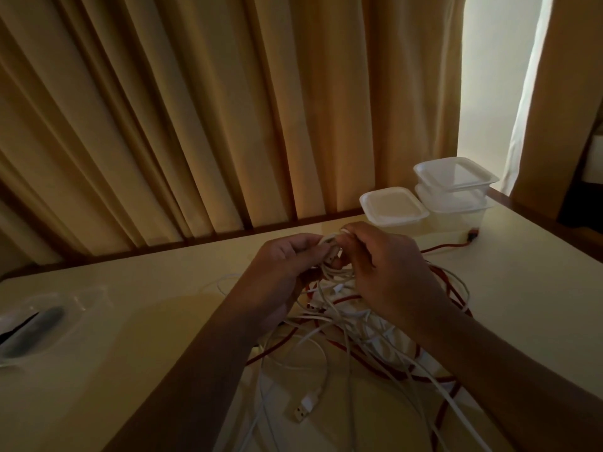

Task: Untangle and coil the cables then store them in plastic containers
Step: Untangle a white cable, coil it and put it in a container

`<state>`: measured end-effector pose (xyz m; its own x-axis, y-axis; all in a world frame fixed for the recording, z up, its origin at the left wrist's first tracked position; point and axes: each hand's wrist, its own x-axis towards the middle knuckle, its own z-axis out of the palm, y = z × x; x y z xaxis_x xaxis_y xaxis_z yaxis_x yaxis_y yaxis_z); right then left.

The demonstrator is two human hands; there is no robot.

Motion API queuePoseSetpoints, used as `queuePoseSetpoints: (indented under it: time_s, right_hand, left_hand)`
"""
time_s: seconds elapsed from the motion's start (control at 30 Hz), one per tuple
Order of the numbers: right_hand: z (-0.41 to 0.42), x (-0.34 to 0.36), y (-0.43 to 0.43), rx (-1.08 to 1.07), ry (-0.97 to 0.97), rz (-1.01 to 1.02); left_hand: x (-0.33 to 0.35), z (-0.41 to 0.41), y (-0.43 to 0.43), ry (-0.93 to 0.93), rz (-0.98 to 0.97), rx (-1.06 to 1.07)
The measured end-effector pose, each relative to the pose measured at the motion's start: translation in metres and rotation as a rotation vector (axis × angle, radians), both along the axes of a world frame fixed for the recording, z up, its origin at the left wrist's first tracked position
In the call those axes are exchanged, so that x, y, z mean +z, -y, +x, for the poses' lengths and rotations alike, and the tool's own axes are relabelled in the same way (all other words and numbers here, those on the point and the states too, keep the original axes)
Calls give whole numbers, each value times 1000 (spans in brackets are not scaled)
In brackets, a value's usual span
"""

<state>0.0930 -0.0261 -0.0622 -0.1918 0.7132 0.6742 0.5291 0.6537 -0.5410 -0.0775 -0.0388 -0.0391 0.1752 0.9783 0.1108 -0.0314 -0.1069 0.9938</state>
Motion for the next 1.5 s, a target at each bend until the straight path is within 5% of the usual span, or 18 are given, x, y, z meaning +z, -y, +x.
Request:
queuePoseSetpoints:
  time_s: [0.17,0.43,0.7,0.8,0.9,1.13,1.5]
  right_hand:
    - [3,1,0,38,-70,-38]
    - [9,5,-4,132,-60,-130]
    - [18,12,-2,206,-28,-283]
    - [18,14,0,361,-307,-518]
    - [13,13,4,608,-701,-774]
    - [13,10,3,95,-223,-271]
    - [18,15,3,148,-269,-195]
  left_hand:
    - [-1,2,2,-190,3,7]
    - [-1,3,2,116,-96,-52]
    - [-8,1,-1,13,53,14]
    - [-4,-2,-3,150,48,42]
    - [-4,-1,-3,100,118,73]
    - [-14,8,-1,-9,248,193]
    - [-10,2,1,71,252,93]
